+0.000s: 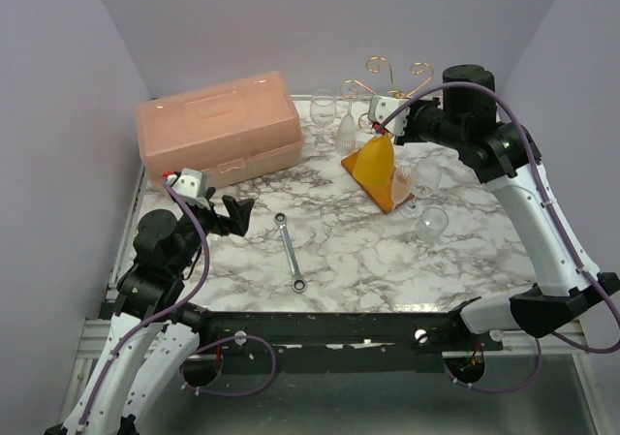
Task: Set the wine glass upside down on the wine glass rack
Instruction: Turn the wine glass upside down at the wine rack.
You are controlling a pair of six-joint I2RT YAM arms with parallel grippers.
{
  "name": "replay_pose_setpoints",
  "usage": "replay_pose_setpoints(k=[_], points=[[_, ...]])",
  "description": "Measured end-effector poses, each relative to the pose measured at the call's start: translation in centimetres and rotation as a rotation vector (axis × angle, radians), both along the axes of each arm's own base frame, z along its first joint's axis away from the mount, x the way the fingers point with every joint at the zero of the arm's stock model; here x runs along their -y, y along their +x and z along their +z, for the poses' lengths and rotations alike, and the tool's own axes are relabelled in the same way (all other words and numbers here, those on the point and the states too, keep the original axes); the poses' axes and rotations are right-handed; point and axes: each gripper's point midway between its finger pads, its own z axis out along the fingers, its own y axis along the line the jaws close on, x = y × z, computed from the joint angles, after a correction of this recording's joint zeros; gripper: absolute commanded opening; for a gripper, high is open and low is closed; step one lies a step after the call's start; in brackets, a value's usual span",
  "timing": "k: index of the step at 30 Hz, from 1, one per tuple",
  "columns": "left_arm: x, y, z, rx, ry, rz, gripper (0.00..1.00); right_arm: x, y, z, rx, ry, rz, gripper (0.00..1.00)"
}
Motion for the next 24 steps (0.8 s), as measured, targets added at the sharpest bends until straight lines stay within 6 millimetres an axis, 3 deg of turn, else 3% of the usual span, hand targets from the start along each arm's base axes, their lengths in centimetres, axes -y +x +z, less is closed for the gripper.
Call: replay_pose_setpoints(k=[11, 18, 24], points=[[0.1, 0.0, 0.2, 0.005, -0.01, -0.007, 0.99, -1.0, 0.4, 0.3, 0.062, -0.041, -0.015, 0.0], [0.2, 0.0, 0.4, 0.01, -0.015, -0.012, 0.99, -2.9, 0.5, -0.9, 0.077, -0.081, -0.009, 0.0], [0.2, -0.1, 0.4, 0.011, -0.018, -0.014, 0.99, -4.3, 0.2, -0.6, 0.092, -0.073, 0.007, 0.0]])
